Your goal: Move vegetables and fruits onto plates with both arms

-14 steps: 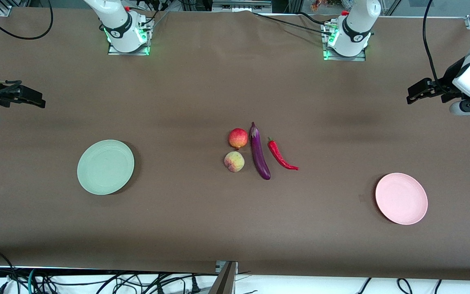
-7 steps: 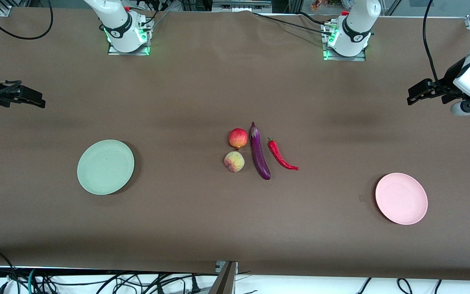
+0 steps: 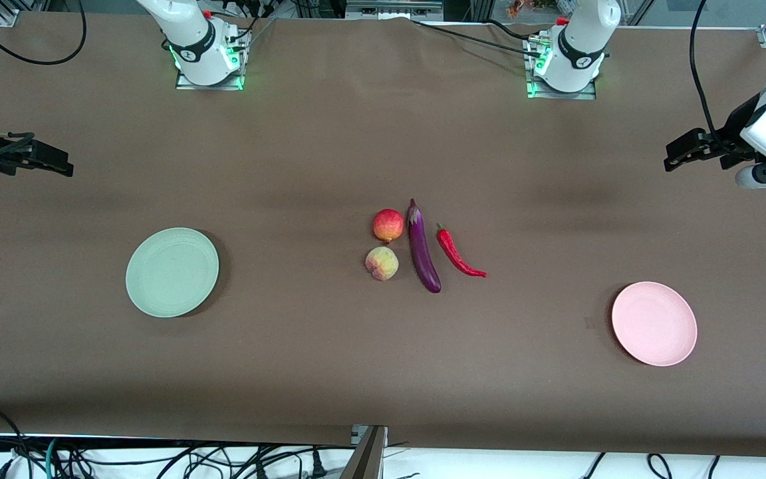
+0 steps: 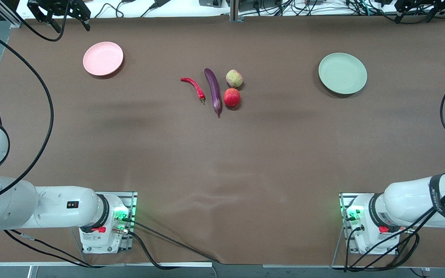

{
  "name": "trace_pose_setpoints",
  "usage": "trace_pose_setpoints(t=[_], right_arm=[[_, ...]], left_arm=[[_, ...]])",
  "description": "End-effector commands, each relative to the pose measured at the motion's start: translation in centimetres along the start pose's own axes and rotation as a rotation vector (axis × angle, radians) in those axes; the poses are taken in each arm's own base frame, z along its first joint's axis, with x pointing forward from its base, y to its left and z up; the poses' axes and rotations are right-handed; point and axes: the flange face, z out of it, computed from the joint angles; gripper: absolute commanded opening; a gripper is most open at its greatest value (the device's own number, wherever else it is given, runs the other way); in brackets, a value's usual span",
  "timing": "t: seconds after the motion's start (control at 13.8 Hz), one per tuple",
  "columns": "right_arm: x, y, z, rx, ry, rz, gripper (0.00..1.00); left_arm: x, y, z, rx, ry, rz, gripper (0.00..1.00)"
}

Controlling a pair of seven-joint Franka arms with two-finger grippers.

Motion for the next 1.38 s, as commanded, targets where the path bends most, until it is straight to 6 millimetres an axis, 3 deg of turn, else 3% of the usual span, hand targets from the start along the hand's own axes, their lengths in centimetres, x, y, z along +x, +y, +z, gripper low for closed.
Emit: trace_pose_setpoints(t=[0.0, 0.29, 0.58, 0.73, 0.87, 1.09, 1.31], right_arm=[[0.3, 0.3, -0.4, 0.015, 0.010, -0.008, 1.00], [0.3, 0.3, -0.4, 0.016, 0.012, -0.008, 1.00], [0.3, 0.4, -0.4, 0.015, 0.011, -0.006, 1.00], [0.3, 0.3, -0.4, 0.015, 0.011, -0.008, 1.00], [0.3, 0.4, -0.4, 0.015, 0.011, -0.006, 1.00], [0.4, 0.4, -0.3, 0.015, 0.010, -0.008, 1.00], [2.5, 0.1, 2.4, 0.015, -0.014, -0.016, 1.00]], left_arm=[[0.4, 1.1, 0.3, -0.018, -0.007, -0.016, 1.00], [1.0, 5.0, 1.7, -0.014, -0.028, 0.000, 1.00], [2.8, 12.0, 5.5, -0.036, -0.096, 0.050, 1.00], [4.2, 15.3, 8.2, -0.051, -0.113, -0.012, 1.00], [5.0, 20.2, 10.8, -0.085, -0.069, -0.098, 1.00], [6.2, 25.4, 16.2, -0.128, -0.056, -0.113, 1.00], [7.3, 27.9, 21.8, -0.156, -0.067, -0.187, 1.00]])
